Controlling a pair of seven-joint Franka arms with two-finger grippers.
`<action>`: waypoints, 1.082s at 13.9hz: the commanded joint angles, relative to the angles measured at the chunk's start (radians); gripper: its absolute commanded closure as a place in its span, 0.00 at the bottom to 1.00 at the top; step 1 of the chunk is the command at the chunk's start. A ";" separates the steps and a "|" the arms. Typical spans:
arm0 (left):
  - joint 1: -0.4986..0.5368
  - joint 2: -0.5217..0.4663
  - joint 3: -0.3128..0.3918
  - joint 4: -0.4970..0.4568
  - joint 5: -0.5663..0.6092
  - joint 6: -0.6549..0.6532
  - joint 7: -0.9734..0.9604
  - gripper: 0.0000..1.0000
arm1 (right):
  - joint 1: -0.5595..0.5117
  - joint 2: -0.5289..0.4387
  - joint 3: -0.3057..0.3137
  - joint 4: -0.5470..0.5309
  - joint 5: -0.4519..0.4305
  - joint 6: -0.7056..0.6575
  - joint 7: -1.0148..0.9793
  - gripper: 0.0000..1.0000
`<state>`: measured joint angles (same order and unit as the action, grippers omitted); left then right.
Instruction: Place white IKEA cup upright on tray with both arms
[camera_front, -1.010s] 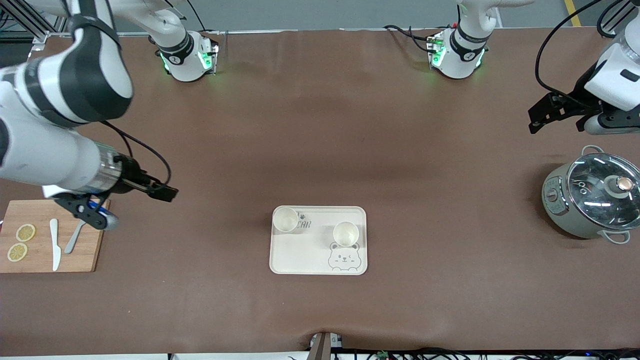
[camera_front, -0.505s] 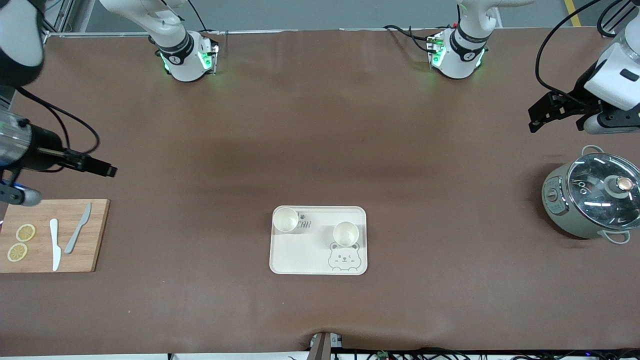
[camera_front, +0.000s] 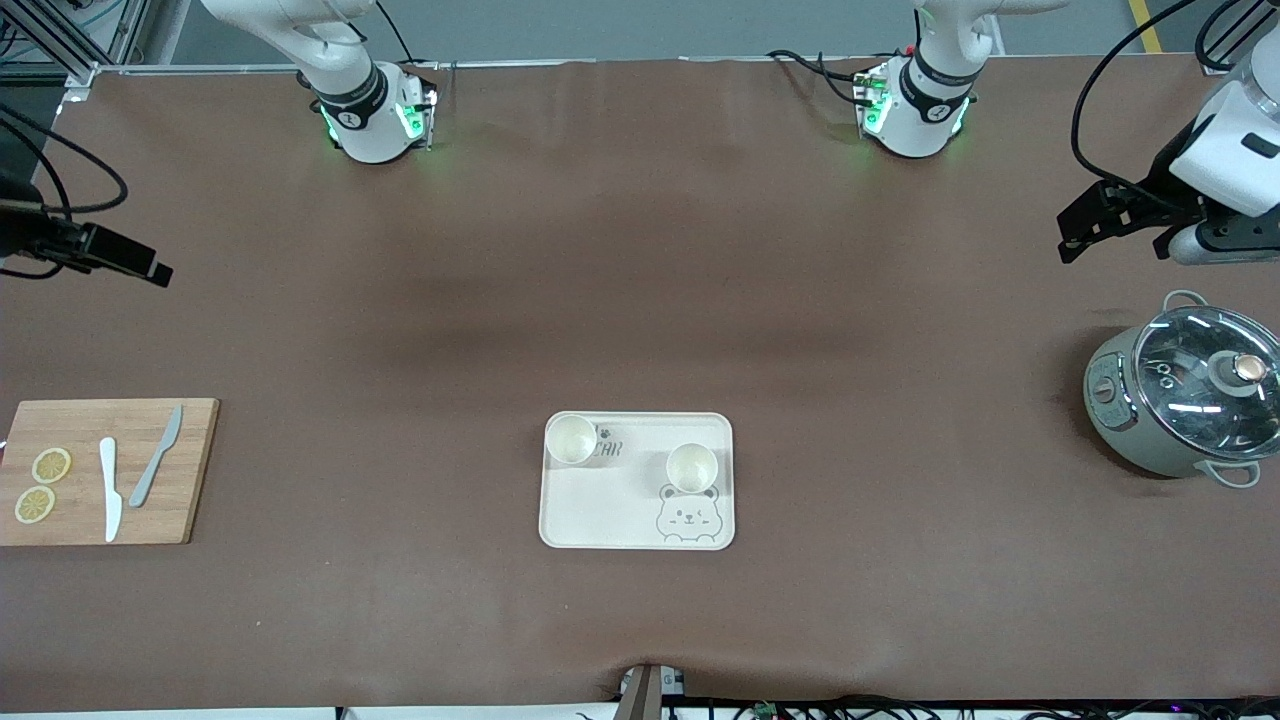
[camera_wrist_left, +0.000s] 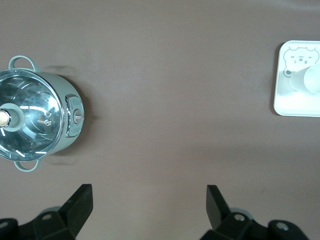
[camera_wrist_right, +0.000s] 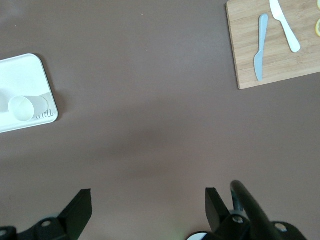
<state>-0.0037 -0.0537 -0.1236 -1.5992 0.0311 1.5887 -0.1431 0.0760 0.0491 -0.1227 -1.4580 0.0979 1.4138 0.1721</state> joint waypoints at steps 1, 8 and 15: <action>0.005 -0.020 -0.002 -0.015 0.000 -0.007 0.016 0.00 | -0.012 -0.087 0.017 -0.085 -0.024 0.008 -0.020 0.00; 0.005 -0.018 -0.002 -0.016 0.000 -0.009 0.016 0.00 | -0.107 -0.087 0.077 -0.044 -0.070 0.013 -0.171 0.00; 0.007 -0.023 -0.001 -0.004 0.000 -0.030 0.016 0.00 | -0.073 -0.094 0.089 -0.050 -0.075 -0.010 -0.149 0.00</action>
<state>-0.0035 -0.0539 -0.1236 -1.6029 0.0311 1.5806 -0.1431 -0.0086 -0.0279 -0.0411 -1.4928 0.0443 1.4085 0.0126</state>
